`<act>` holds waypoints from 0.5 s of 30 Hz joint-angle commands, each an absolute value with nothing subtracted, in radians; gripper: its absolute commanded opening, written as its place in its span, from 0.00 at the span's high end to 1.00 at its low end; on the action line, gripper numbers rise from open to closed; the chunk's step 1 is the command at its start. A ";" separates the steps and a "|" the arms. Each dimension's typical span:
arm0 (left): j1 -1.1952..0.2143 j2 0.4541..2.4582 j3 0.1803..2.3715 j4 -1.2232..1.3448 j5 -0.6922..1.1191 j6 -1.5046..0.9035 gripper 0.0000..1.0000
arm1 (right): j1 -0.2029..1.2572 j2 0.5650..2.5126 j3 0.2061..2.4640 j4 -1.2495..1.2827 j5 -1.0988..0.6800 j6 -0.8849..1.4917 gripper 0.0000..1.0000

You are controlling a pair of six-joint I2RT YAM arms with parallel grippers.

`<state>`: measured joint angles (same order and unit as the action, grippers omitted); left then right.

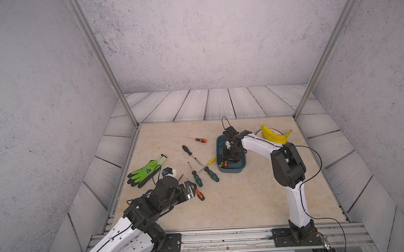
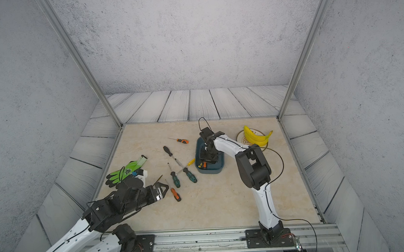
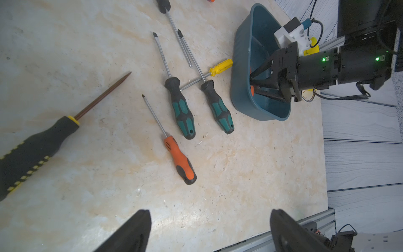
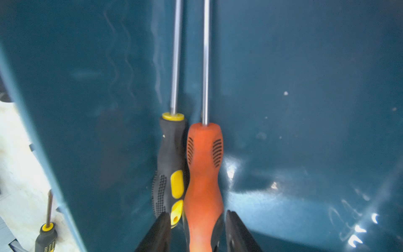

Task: Put the screwdriver on the desktop into the storage box
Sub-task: Place the screwdriver in the storage box.

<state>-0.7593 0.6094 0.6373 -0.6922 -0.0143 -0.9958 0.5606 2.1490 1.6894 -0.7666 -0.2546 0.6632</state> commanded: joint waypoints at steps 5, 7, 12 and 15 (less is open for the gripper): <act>-0.754 0.611 0.629 -0.700 -0.024 -1.002 0.10 | 0.557 2.115 1.690 -0.787 -0.241 0.654 0.55; -0.755 0.618 0.637 -0.716 -0.025 -1.000 0.10 | 0.558 2.090 1.678 -0.791 -0.230 0.645 0.55; -0.755 0.654 0.655 -0.739 -0.029 -0.996 0.11 | 0.558 2.003 1.636 -0.795 -0.207 0.625 0.55; -0.755 0.691 0.665 -0.740 -0.027 -0.991 0.12 | 0.558 1.940 1.596 -0.792 -0.196 0.614 0.55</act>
